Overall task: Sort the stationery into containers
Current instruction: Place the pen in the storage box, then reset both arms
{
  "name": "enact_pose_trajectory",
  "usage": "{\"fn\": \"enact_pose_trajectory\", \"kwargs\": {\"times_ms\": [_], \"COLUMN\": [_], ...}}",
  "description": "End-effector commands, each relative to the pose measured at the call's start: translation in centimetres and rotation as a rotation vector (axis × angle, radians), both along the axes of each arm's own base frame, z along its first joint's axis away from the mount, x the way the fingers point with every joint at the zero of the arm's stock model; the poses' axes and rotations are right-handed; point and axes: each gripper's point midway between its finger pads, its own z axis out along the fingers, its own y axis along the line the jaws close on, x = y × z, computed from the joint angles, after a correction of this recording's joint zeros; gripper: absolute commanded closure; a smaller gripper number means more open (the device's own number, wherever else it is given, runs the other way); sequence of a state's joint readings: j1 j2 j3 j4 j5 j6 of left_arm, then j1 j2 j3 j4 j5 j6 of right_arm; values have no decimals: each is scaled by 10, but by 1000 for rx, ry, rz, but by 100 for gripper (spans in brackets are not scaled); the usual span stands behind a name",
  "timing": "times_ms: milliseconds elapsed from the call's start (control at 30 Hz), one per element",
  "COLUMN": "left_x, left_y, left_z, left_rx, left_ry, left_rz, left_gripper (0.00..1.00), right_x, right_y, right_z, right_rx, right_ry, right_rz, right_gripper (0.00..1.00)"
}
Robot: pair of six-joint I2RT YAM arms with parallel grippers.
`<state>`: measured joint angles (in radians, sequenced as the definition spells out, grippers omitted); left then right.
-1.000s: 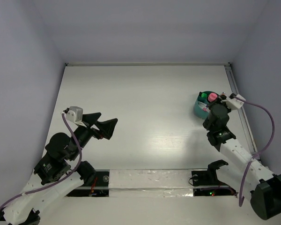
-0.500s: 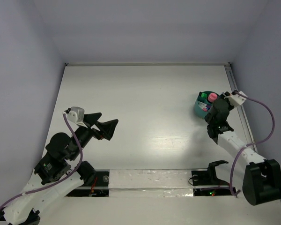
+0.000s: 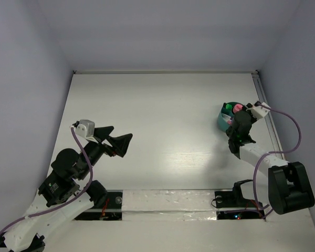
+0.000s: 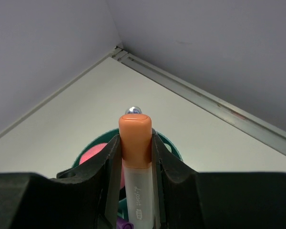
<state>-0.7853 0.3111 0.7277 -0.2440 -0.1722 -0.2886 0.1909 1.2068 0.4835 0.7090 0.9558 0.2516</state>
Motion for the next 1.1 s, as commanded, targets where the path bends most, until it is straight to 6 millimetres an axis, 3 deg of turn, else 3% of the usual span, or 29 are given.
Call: {"fn": "enact_pose_trajectory", "kwargs": {"times_ms": [0,167,333,367,600,667,700,733,833,867,900,967,1000,1067], "left_x": [1,1,2,2,5,7,9,9,10,11,11,12,12,13], "left_y": [0,-1,-1,0,3,4,5,6,9,9,10,8,8,6], "left_z": [11,10,10,11,12,10,11,12,21,20,26,30,37,42], "left_rx": [-23,-24,-32,-37,-49,-47,-47,-49,-64,-60,-71,-73,-85,-93], "left_ry": [-41,-39,-32,-34,-24,-11,-6,-5,-11,-7,-14,-10,-16,-16], "left_rz": [0,0,2,8,35,48,62,68,84,88,89,88,85,83], "left_gripper": [1,1,1,1,1,1,1,1,1,1,1,1,1,1], "right_x": [-2,-3,-6,-6,-3,-8,-10,-12,-19,-19,-21,-22,-25,-25], "right_y": [-2,2,6,8,26,28,28,28,29,30,31,41,45,66], "right_z": [4,-19,-18,-25,-24,-13,-13,-8,26,23,42,55,81,98], "right_rx": [44,87,98,103,203,222,222,218,210,201,190,180,172,183], "right_ry": [-102,-77,-80,-38,9,-21,-6,-10,-56,-32,-63,-46,-82,-71], "right_rz": [-17,7,39,53,139,152,156,161,187,195,214,285,322,451], "right_gripper": [100,100,100,100,55,41,30,26,2,2,0,0,0,0]}}
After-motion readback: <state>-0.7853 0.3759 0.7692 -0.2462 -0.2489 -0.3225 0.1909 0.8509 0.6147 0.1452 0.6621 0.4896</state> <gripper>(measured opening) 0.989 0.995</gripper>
